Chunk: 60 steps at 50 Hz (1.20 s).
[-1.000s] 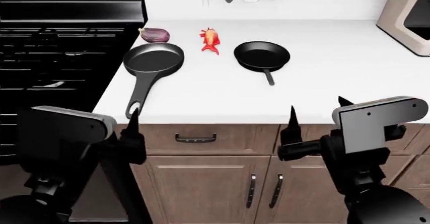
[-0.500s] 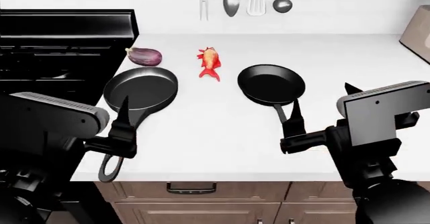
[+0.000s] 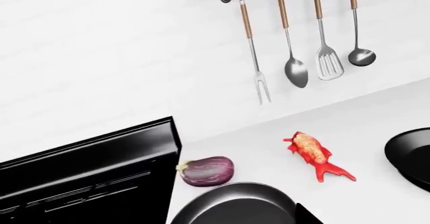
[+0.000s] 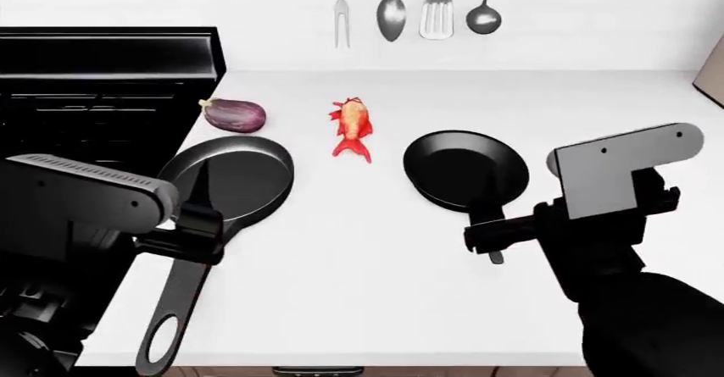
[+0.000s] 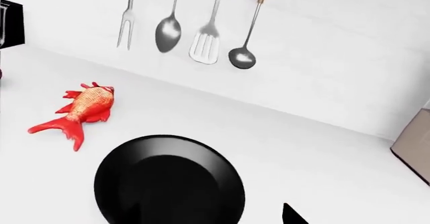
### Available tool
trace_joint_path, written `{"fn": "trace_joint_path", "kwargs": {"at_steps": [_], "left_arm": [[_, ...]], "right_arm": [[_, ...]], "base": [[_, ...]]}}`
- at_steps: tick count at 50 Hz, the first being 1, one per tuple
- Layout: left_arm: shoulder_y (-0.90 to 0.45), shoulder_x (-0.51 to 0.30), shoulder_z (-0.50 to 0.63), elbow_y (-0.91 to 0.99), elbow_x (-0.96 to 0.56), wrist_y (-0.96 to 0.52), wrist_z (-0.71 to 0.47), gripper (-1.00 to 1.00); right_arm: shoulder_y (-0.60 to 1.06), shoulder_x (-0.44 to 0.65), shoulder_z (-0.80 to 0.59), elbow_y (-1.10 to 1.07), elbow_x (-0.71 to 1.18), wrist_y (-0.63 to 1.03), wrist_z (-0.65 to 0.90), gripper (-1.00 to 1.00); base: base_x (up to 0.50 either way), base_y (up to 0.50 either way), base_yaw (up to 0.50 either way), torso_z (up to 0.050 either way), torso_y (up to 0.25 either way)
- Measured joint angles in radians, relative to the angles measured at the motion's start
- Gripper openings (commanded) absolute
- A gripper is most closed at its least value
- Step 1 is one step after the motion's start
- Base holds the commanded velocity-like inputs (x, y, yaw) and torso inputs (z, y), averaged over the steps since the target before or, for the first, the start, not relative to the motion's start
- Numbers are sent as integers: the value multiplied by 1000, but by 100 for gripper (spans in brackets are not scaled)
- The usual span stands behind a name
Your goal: Place both pans onto different burners. Then place the eggplant and the fish on different pans.
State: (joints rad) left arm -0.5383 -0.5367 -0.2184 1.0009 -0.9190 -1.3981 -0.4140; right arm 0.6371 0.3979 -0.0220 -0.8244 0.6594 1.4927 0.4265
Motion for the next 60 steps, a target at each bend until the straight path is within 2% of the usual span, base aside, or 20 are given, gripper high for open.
{"fn": "trace_joint_path", "kwargs": {"at_steps": [9, 19, 60], "left_arm": [[12, -19, 6, -5, -4, 25, -12, 100], [30, -37, 19, -15, -1, 58, -23, 100], [79, -69, 65, -42, -19, 141, -54, 100]], "right_arm": [[48, -6, -24, 124, 145, 14, 158, 100], [52, -13, -70, 226, 180, -35, 222, 100], [-1, -20, -236, 480, 108, -237, 179, 100]], "base": [[0, 0, 0, 0, 0], [0, 0, 0, 0, 0], [0, 0, 0, 0, 0]]}}
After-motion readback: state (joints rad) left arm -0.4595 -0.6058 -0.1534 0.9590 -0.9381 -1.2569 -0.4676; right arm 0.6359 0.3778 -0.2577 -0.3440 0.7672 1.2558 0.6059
